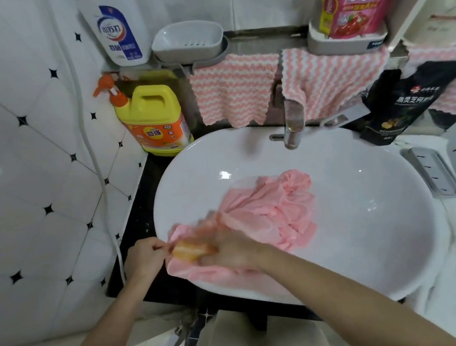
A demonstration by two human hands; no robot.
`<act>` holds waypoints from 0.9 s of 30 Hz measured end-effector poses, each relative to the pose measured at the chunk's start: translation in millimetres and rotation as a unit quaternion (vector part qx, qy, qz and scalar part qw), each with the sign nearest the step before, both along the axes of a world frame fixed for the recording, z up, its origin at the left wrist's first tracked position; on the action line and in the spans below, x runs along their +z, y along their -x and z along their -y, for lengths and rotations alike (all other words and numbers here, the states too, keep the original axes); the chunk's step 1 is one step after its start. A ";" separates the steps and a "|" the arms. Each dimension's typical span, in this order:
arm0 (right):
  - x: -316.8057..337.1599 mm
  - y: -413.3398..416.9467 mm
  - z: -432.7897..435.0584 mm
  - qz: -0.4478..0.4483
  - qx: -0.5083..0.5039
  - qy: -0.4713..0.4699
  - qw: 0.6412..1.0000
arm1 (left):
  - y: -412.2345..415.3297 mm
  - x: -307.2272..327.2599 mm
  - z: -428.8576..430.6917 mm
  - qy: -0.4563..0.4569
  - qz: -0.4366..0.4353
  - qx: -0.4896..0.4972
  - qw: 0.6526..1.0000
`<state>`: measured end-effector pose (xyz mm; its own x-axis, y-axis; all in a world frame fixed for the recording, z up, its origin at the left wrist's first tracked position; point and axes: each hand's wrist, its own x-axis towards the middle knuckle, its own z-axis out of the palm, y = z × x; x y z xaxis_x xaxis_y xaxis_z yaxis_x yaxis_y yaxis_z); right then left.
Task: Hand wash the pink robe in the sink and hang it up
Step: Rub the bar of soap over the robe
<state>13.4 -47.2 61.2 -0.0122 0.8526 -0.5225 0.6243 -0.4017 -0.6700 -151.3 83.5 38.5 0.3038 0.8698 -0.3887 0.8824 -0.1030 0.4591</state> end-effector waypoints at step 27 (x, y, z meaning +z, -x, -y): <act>-21.6 -41.3 37.2 -0.002 -0.116 -0.014 0.993 | -62.0 12.8 26.8 -0.076 0.043 -0.112 0.990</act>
<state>54.7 -84.4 39.6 0.1840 0.8465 -0.4995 0.5154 -0.5159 -0.6843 -89.2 56.7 51.4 0.5214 0.8240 -0.2217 0.7877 -0.3650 0.4962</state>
